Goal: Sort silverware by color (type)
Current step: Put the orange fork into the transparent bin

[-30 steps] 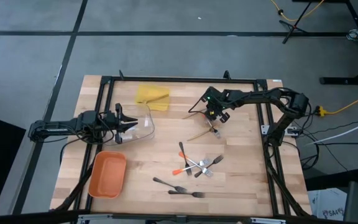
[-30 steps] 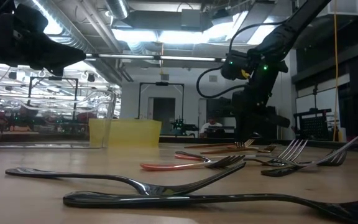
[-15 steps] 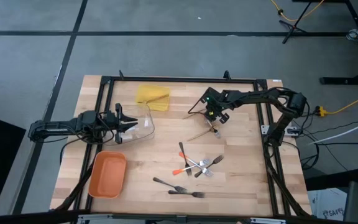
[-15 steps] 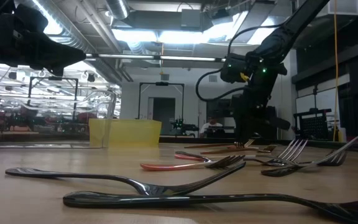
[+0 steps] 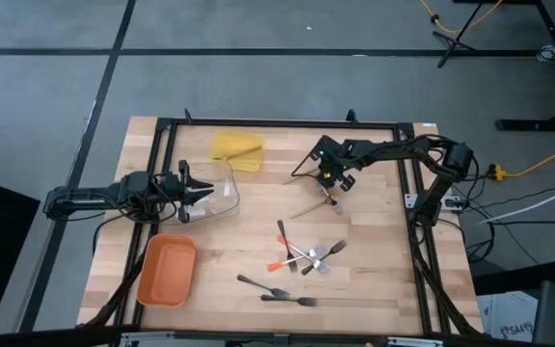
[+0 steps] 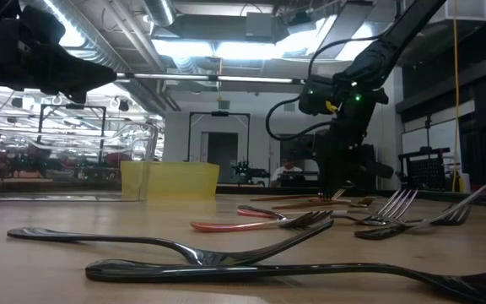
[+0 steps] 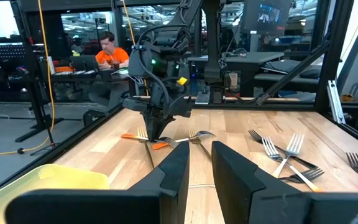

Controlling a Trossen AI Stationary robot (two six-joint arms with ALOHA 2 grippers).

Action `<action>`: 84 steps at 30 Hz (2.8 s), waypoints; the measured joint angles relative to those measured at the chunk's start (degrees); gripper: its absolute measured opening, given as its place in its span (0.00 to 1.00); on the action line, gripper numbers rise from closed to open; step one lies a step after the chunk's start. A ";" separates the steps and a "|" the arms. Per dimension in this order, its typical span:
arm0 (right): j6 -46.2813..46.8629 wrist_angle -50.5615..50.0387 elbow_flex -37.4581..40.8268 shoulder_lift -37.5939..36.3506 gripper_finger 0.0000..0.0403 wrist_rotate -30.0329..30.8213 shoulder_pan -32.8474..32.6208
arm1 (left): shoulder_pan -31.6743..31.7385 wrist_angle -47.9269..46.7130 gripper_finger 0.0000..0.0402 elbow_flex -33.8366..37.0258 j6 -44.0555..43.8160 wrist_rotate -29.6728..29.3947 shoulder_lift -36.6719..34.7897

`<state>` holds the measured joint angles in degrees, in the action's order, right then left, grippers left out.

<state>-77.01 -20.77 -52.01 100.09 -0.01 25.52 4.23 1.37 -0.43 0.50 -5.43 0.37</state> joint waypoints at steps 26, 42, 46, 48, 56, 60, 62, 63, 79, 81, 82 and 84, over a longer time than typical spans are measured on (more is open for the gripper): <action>0.02 0.02 0.15 0.04 0.00 -0.75 -0.02 | -0.02 0.02 0.16 0.00 0.04 -0.02 0.00; 1.44 -4.69 -5.61 -3.25 0.00 -1.00 -0.07 | -0.02 0.02 0.16 0.00 0.04 -0.04 -0.01; 3.25 -6.32 -8.82 -3.43 0.00 -1.13 -0.07 | 0.00 0.02 0.16 0.00 0.01 -0.04 0.01; 4.76 -6.72 -10.09 -3.43 0.00 -1.14 -0.07 | -0.01 0.06 0.16 0.00 0.01 -0.20 0.01; 11.13 -5.68 -15.61 -3.52 0.00 -6.72 -0.04 | -0.02 1.74 0.16 0.00 0.01 -2.72 0.00; 17.50 -2.20 -16.93 -3.52 0.00 -12.22 -0.04 | 0.00 4.43 0.16 0.00 -0.29 -4.28 -0.01; 20.97 0.82 -16.99 -3.52 0.00 -14.96 -0.04 | 0.00 6.76 0.16 0.00 -0.46 -4.96 0.01; 22.50 2.40 -17.00 -3.52 0.00 -16.41 -0.04 | -0.01 8.13 0.16 0.00 -0.44 -4.96 -0.01; 49.85 29.98 -17.03 -3.52 0.00 -30.70 -0.04 | 0.00 21.70 0.16 0.00 -0.36 -8.94 0.06; 52.23 32.29 -17.03 -3.53 0.00 -31.38 -0.04 | -0.02 22.70 0.16 0.00 -0.36 -8.79 0.06; 53.21 33.30 -17.03 -3.53 0.00 -31.63 -0.04 | 0.00 22.90 0.16 -0.02 -0.36 -8.79 0.08; 54.90 34.66 -17.03 -3.54 0.00 -32.01 -0.32 | -0.02 22.86 0.16 -0.40 -0.36 -8.82 0.66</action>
<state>-22.11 13.89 -69.04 96.55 -32.02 25.20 4.21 24.23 -0.82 0.14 -14.25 1.03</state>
